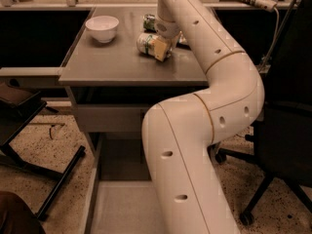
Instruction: Place 7up can into middle drawer
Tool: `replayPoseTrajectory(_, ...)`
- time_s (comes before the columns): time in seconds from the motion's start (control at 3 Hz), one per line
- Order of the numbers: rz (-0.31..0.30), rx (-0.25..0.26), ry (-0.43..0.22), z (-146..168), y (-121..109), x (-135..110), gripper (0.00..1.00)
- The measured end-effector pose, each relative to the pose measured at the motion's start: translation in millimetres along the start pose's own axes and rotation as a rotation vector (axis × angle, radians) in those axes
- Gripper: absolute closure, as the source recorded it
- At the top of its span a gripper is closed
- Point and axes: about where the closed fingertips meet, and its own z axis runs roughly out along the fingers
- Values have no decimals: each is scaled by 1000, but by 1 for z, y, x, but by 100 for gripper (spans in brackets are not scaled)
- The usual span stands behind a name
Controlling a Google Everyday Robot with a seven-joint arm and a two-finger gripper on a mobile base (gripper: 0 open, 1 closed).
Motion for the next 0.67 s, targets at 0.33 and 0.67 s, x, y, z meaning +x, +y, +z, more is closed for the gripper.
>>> replayPoseTrajectory(0.33, 0, 0, 0, -4, 0, 0, 87)
replayPoseTrajectory(0.67, -16, -7, -46, -40, -10, 25, 100)
